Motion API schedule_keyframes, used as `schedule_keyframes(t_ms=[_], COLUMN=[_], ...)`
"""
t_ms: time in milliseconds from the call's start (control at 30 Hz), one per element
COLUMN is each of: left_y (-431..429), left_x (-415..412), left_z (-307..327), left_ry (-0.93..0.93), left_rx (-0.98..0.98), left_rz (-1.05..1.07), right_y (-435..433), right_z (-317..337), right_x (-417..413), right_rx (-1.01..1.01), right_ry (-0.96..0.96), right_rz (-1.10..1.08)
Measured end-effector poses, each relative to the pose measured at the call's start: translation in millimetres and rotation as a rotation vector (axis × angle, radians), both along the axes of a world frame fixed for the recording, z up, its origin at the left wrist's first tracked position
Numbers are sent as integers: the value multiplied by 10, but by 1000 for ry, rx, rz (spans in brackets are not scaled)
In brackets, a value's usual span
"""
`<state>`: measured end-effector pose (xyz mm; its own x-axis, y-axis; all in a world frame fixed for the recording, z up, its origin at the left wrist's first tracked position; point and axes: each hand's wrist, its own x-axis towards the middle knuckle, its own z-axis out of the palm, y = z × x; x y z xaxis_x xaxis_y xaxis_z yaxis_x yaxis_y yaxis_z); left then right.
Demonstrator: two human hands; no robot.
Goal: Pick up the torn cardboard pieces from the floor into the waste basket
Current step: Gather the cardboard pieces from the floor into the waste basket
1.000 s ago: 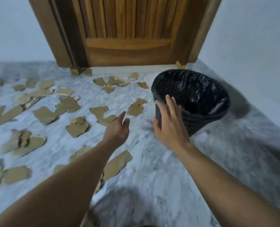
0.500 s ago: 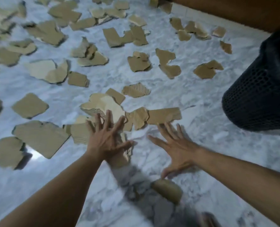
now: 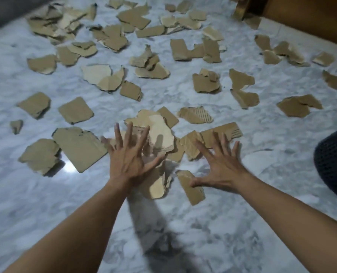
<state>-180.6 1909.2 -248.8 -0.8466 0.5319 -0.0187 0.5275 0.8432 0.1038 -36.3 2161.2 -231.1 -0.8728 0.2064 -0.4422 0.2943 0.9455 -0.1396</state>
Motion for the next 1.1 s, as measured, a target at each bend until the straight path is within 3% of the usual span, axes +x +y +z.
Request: schedule_keyframes(t_ms=[100, 200, 300, 533, 667, 700, 833, 1000, 1100], left_y=[-372, -718, -757, -469, -605, -657, -686, -692, -761], left_x=[-273, -489, -509, -390, -540, -616, -746, -965, -1077], left_z=[95, 137, 72, -20, 36, 59, 10, 85, 155], left_ry=[-22, -218, -383, -309, -51, -68, -307, -251, -361], left_rx=[61, 80, 36, 180, 399, 409, 165, 203, 184], left_rz=[359, 572, 466, 349, 601, 685, 653, 646, 764], right_y=[-17, -126, -258, -304, -446, -485, -744, -742, -510], right_z=[-54, -131, -219, -106, -115, -130, -167, -48, 31], right_x=[-308, -624, -891, -1371, -1834, -1950, -2304, -2608, -2803], right_rx=[33, 46, 40, 18, -67, -64, -21, -46, -112], right_ry=[9, 32, 58, 236, 136, 116, 145, 309, 150], right_rz=[-19, -28, -44, -147, -235, -233, -147, -192, -342])
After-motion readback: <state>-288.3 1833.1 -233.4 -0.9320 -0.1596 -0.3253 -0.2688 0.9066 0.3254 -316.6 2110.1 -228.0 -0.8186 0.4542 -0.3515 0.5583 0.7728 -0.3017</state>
